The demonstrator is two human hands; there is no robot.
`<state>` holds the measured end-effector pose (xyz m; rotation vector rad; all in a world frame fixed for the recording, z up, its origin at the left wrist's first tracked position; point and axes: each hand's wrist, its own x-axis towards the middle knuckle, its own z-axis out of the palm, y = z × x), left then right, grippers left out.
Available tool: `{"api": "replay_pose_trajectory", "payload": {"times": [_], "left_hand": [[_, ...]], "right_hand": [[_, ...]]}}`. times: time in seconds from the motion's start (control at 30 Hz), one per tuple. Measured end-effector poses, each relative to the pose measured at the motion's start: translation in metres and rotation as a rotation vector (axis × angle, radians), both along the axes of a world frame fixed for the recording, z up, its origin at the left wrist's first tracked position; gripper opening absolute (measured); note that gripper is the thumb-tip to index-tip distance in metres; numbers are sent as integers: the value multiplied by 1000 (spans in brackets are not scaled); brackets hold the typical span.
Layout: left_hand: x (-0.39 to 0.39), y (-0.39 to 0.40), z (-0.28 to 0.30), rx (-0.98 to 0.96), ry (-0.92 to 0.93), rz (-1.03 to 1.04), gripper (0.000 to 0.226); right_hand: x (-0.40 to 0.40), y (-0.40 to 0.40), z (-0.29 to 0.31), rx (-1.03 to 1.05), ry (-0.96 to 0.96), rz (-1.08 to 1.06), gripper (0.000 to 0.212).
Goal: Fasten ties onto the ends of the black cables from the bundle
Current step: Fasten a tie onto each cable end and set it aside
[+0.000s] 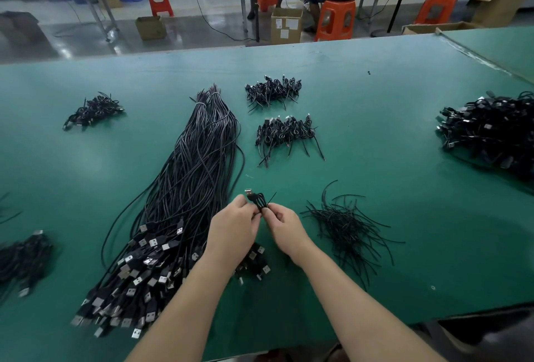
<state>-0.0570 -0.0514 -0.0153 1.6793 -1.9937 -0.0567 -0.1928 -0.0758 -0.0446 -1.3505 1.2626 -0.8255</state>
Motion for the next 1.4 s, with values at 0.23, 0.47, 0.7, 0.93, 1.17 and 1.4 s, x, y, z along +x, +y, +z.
{"api": "replay_pose_trajectory", "payload": {"times": [0.23, 0.47, 0.7, 0.93, 1.17, 1.4], "left_hand": [[-8, 4, -8, -56, 159, 54, 4], [4, -9, -8, -300, -166, -152, 8], [21, -20, 5, -4, -189, -285, 15], [21, -20, 4, 266, 89, -108, 11], [10, -19, 6, 373, 230, 79, 17], [3, -19, 15, 512, 249, 189, 14]], "right_hand": [[-3, -1, 6, 92, 0, 13, 29], [-9, -5, 11, 136, -37, 128, 31], [-15, -12, 15, 168, 54, 326, 30], [-9, -8, 8, 185, 35, 288, 28], [-5, 3, -1, -15, 188, 171, 20], [1, 16, -20, -322, 269, -20, 17]]}}
